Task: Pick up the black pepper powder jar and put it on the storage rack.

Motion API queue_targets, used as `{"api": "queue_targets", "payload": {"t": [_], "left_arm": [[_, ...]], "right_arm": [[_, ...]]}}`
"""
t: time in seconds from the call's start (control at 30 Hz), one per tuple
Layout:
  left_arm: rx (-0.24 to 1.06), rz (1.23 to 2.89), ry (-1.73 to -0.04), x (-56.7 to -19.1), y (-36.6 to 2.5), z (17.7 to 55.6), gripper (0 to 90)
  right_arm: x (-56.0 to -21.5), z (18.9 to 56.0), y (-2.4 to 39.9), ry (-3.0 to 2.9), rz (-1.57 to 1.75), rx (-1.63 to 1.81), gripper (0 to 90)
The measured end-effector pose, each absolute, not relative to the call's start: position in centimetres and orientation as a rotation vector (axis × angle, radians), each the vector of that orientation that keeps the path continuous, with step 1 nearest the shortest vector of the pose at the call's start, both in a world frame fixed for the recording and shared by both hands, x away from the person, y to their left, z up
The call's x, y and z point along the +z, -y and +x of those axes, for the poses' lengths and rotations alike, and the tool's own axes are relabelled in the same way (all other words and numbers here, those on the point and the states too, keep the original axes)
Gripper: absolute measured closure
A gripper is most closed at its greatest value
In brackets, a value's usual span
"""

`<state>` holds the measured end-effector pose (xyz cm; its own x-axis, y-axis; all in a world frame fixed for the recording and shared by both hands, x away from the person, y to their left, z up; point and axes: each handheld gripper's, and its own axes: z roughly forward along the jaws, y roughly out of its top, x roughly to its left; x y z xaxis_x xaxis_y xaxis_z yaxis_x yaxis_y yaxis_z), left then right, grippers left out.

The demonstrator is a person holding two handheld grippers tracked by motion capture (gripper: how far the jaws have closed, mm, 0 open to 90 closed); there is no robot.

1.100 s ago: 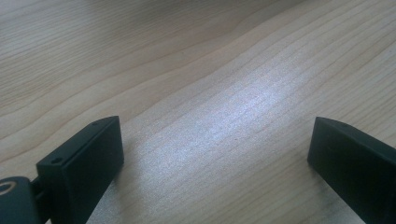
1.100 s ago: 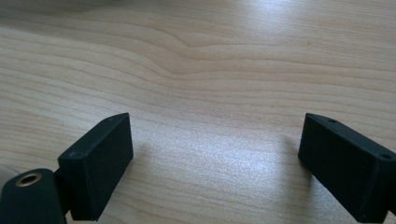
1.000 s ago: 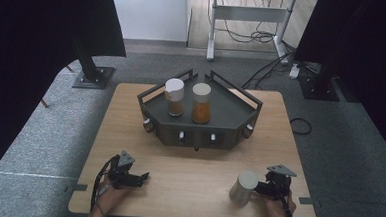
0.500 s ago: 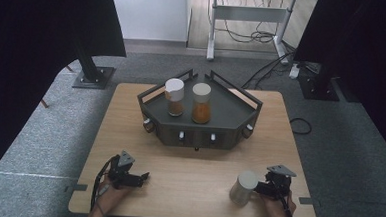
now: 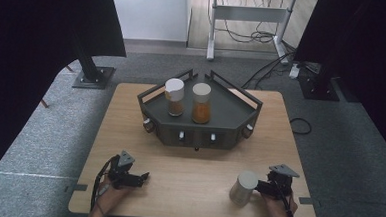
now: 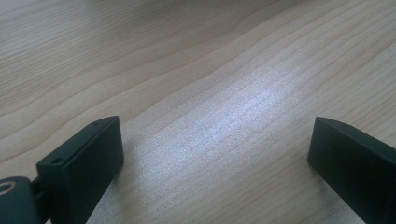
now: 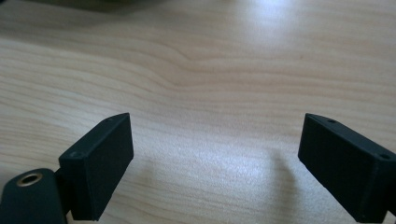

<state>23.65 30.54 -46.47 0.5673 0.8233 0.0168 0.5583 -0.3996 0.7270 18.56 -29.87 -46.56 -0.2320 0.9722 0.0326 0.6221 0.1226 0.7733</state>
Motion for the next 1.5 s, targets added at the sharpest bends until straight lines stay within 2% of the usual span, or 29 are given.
{"api": "queue_targets", "payload": {"t": [0.67, 1.5], "left_arm": [[0.495, 2.113, -1.100, -46.5, -30.5, 23.7, 3.4], [0.495, 2.113, -1.100, -46.5, -30.5, 23.7, 3.4]], "right_arm": [[-42.6, 17.4, 30.1, -1.841, 1.465, 1.039, 11.7], [-40.0, 16.2, 30.0, -1.809, 1.406, 1.142, 11.6]]}}
